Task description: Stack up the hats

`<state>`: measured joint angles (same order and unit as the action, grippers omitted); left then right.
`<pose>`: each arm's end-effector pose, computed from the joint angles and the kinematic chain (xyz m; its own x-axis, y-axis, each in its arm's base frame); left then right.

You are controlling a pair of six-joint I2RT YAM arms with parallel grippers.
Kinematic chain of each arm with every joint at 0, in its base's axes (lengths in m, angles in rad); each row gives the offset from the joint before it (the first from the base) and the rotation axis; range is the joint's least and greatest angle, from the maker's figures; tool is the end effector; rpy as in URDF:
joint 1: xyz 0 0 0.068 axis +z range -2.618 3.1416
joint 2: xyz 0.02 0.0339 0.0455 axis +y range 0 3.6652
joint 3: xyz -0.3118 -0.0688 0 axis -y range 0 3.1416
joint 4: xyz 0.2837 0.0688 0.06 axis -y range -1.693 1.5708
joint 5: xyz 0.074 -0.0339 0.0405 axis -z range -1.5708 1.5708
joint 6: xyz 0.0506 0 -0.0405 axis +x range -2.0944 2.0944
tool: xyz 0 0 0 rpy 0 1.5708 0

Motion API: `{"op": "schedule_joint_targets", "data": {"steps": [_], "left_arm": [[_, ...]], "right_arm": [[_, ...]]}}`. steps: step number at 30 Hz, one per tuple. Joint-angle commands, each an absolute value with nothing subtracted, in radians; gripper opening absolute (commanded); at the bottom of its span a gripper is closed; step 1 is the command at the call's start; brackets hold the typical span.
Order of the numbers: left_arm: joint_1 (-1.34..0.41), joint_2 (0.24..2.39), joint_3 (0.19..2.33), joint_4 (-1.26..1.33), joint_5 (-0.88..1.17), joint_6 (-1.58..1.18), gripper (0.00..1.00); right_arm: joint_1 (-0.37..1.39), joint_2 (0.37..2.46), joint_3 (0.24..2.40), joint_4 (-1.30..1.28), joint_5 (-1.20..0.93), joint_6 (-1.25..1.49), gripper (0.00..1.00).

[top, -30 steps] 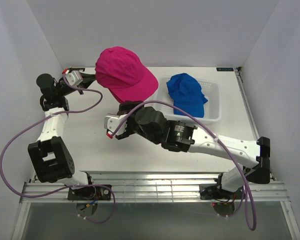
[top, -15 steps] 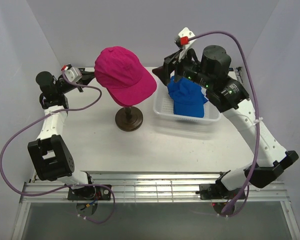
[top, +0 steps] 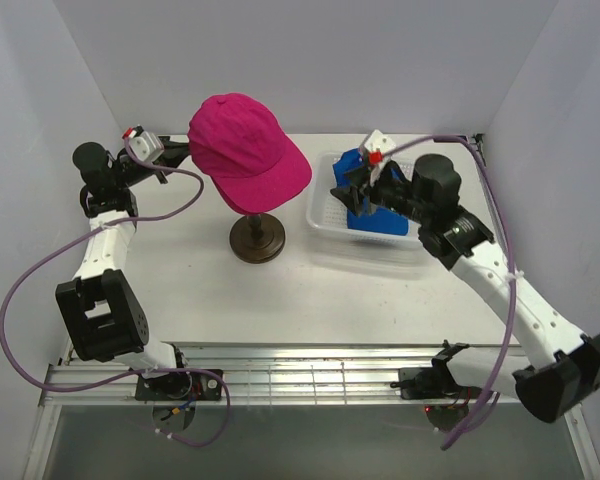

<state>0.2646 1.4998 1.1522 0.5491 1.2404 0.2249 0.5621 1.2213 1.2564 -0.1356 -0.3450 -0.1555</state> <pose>0.3732 0.0515 0.4024 0.3689 0.1749 -0.9129 0.7462 0.5298 0.4030 0.2580 0.1827 0.4642 0.0379 -0.1484 -0.9882 -0.7899 0.6012 -0.1206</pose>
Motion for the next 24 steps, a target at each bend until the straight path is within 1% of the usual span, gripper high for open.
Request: {"op": "schedule_joint_targets", "data": {"steps": [1, 4, 5, 7, 10, 12, 15, 19, 24], "left_arm": [[0.262, 1.491, 1.193, 0.534, 1.23, 0.192, 0.0], [0.262, 1.494, 1.204, 0.534, 1.229, 0.169, 0.0], [0.262, 1.496, 1.21, 0.534, 1.229, 0.163, 0.0], [0.262, 1.5, 1.213, 0.534, 1.226, 0.15, 0.0], [0.262, 1.508, 1.221, 0.534, 1.221, 0.138, 0.0], [0.262, 1.514, 1.227, 0.534, 1.224, 0.13, 0.0], [0.262, 1.517, 1.235, 0.534, 1.221, 0.129, 0.0], [0.259, 1.526, 1.239, 0.534, 1.227, 0.121, 0.0], [0.256, 1.526, 1.239, 0.534, 1.229, 0.118, 0.0]], "right_arm": [[0.563, 1.059, 1.086, 0.222, -0.301, -0.527, 0.51], [0.589, 1.037, 1.022, 0.316, -0.301, -0.609, 0.44], [0.603, 1.032, 1.006, 0.343, -0.298, -0.664, 0.43], [0.653, 1.013, 0.935, 0.462, -0.278, -0.724, 0.45], [0.725, 1.015, 0.879, 0.54, -0.24, -0.88, 0.49], [0.744, 1.029, 0.879, 0.546, -0.239, -0.951, 0.49], [0.753, 1.04, 0.876, 0.548, -0.242, -0.983, 0.49], [0.765, 1.061, 0.893, 0.552, -0.218, -1.006, 0.49], [0.775, 1.103, 0.949, 0.5, -0.256, -1.012, 0.48]]}}
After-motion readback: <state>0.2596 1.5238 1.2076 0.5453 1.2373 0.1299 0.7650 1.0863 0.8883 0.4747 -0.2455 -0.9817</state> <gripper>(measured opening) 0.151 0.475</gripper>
